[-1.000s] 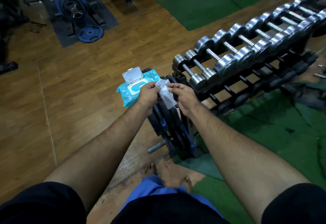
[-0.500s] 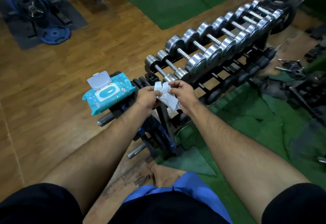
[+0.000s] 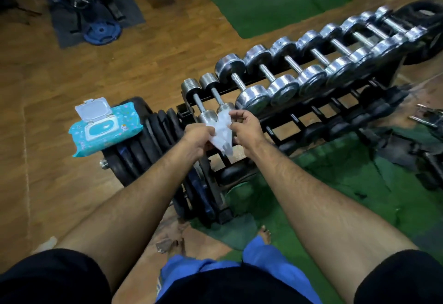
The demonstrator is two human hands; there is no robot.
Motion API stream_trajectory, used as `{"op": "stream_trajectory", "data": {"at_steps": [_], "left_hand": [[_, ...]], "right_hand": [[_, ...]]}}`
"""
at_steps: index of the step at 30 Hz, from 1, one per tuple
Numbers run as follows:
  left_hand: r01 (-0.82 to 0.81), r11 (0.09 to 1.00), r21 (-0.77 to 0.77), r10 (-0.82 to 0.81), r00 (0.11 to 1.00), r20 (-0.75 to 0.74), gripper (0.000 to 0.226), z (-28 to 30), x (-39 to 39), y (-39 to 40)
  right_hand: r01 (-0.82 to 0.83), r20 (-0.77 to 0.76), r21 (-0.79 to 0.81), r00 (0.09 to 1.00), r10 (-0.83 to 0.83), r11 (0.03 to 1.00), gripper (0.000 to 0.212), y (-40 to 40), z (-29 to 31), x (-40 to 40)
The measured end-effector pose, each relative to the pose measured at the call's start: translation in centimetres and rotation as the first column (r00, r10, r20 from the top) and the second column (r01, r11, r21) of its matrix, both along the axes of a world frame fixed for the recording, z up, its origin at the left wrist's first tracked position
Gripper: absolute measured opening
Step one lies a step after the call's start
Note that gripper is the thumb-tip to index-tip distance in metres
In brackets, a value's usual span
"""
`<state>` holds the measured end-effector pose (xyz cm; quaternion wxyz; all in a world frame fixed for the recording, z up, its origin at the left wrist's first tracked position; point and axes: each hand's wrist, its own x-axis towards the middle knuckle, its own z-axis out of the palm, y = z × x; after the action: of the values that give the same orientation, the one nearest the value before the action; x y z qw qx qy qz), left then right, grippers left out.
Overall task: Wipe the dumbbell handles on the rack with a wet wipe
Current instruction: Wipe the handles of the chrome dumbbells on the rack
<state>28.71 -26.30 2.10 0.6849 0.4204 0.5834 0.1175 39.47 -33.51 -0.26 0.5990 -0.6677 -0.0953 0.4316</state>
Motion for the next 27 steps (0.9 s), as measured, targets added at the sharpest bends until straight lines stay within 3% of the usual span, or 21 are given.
{"op": "stream_trajectory", "data": {"at_steps": [6,9,12,17,21,27], "left_hand": [[-0.07,0.998,0.01,0.068,0.992,0.102,0.041,0.8,4.3,-1.6],[-0.078,0.997,0.029,0.075,0.993,0.09,0.051,1.0,5.0,-1.1],[-0.082,0.99,0.112,0.085,0.996,-0.024,0.041,0.7,5.1,-0.3],[-0.078,0.968,0.237,0.109,0.987,-0.121,0.015,-1.3,5.5,1.3],[0.087,0.88,0.466,0.091,0.934,-0.345,0.011,-3.4,5.6,2.6],[0.231,0.743,0.629,0.017,0.932,-0.362,0.007,-4.7,5.8,4.4]], "right_hand": [[-0.086,-0.261,-0.042,0.963,0.072,0.995,0.041,-1.4,-0.4,5.0],[-0.169,-0.276,-0.07,0.951,0.143,0.983,0.039,-0.9,-0.7,6.3],[-0.109,-0.214,-0.055,0.972,0.095,0.993,0.03,-0.1,-0.8,7.2],[-0.19,-0.298,-0.075,0.941,0.16,0.979,0.02,1.8,-1.2,7.6],[-0.174,-0.26,-0.193,0.958,0.12,0.966,0.01,4.0,-2.0,7.0],[-0.256,-0.385,-0.167,0.906,0.176,0.952,0.007,7.0,-2.7,6.8]]}}
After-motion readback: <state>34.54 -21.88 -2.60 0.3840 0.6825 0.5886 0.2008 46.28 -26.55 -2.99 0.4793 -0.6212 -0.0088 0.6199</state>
